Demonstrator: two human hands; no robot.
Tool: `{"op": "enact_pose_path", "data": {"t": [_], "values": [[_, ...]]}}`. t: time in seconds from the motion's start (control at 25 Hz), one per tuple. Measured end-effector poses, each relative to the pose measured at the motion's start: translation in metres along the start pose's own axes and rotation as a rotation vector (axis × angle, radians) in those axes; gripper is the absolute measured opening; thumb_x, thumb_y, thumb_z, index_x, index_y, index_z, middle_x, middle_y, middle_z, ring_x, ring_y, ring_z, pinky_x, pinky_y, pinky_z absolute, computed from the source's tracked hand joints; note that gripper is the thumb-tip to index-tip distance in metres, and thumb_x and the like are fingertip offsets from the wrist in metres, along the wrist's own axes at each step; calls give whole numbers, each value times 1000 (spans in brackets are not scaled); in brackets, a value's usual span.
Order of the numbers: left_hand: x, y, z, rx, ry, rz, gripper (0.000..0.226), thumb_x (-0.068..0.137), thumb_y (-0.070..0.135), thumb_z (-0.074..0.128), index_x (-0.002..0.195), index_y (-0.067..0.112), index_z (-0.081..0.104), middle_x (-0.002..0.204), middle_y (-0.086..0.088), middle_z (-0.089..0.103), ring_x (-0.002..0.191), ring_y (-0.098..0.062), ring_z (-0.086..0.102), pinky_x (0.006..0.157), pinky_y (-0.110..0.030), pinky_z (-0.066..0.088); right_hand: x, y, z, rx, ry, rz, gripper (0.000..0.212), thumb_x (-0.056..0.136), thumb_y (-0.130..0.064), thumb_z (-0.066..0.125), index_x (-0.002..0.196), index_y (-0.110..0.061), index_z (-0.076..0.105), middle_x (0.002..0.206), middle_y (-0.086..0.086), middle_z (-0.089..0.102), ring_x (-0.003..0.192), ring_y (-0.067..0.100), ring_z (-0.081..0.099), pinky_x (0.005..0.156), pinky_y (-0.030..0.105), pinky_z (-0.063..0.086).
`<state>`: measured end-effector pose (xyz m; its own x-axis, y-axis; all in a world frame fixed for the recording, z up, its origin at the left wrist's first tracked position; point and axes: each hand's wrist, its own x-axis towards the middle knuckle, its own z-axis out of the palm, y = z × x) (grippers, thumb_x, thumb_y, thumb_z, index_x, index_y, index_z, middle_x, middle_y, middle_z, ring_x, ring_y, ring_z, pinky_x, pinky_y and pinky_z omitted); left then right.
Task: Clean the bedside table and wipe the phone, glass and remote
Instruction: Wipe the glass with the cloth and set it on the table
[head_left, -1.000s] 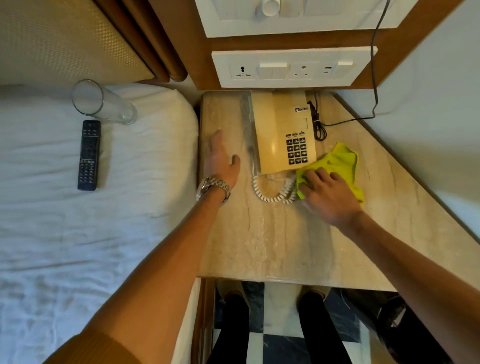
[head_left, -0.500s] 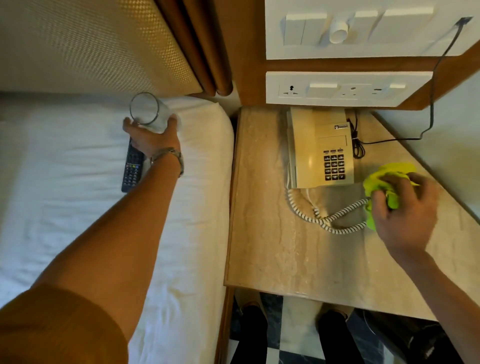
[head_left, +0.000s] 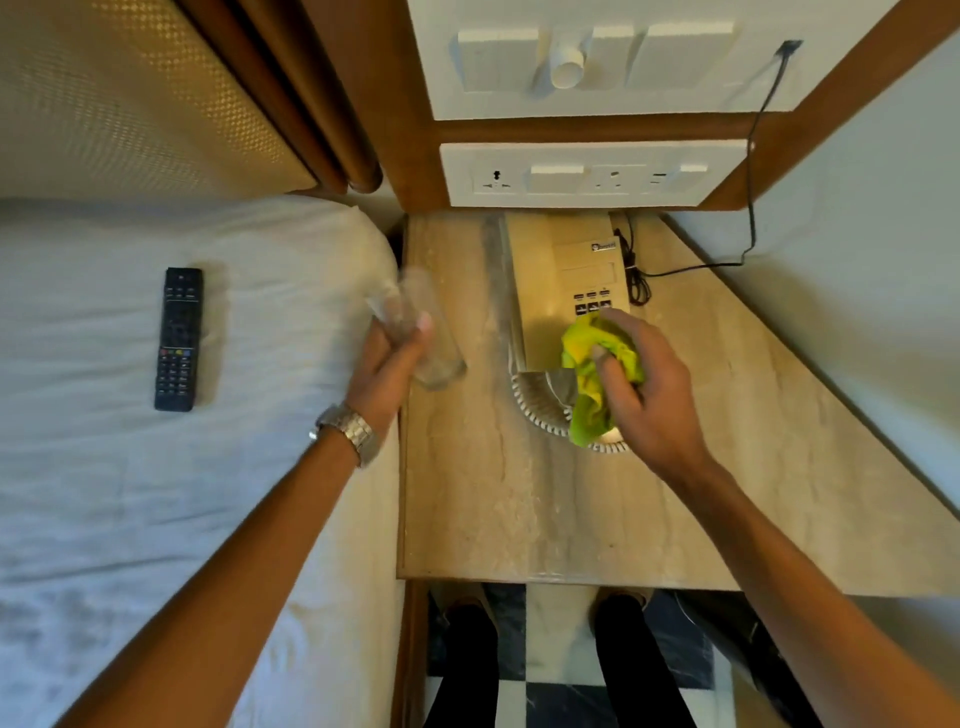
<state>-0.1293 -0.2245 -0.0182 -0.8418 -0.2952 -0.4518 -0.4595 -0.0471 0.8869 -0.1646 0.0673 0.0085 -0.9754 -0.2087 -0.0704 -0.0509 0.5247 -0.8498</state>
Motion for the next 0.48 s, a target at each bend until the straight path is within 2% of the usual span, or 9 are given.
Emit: {"op": "enact_pose_path", "data": {"t": [0.08, 0.12, 0.16, 0.24, 0.36, 0.48], "values": [[-22, -14, 36, -25, -98, -88, 55, 72, 79, 69, 116, 47, 68, 103, 13, 75, 101, -9, 70, 89, -36, 56, -1, -8, 1, 15, -39, -9, 37, 104, -20, 56, 141, -16, 56, 130, 3, 60, 119, 16, 56, 100, 41, 51], [-32, -19, 56, -41, -136, -144, 49, 72, 80, 67, 112, 51, 69, 106, 12, 76, 105, -13, 71, 96, -43, 56, -1, -11, 2, 7, -35, -13, 36, 105, -21, 55, 140, -17, 57, 128, 3, 60, 119, 16, 56, 100, 39, 50], [-40, -24, 74, -71, -184, -198, 49, 76, 79, 64, 115, 50, 68, 113, 8, 75, 111, -20, 70, 101, -51, 53, -1, -14, 5, 3, -26, -12, 35, 105, -22, 54, 140, -17, 58, 126, 3, 59, 118, 15, 55, 100, 35, 49], [-54, -25, 108, -124, -281, -289, 62, 81, 77, 61, 129, 37, 61, 123, -4, 72, 115, -29, 69, 99, -58, 54, -11, -16, 9, 16, -13, 31, 36, 106, -22, 53, 141, -18, 58, 126, 5, 56, 119, 13, 53, 102, 30, 48], [-59, -13, 128, -177, -235, -374, 74, 77, 79, 61, 129, 26, 58, 121, -11, 72, 107, -28, 72, 82, -45, 61, -59, -7, 8, 40, -59, 96, 35, 105, -20, 54, 140, -17, 59, 131, 6, 53, 124, 17, 52, 105, 38, 48], [-65, -9, 131, -119, -297, -370, 56, 89, 69, 56, 132, 32, 59, 123, -6, 72, 113, -26, 70, 87, -47, 60, -95, -2, 0, 62, -53, 84, 32, 105, -21, 54, 137, -21, 61, 130, 2, 53, 123, 12, 53, 103, 36, 48]]}}
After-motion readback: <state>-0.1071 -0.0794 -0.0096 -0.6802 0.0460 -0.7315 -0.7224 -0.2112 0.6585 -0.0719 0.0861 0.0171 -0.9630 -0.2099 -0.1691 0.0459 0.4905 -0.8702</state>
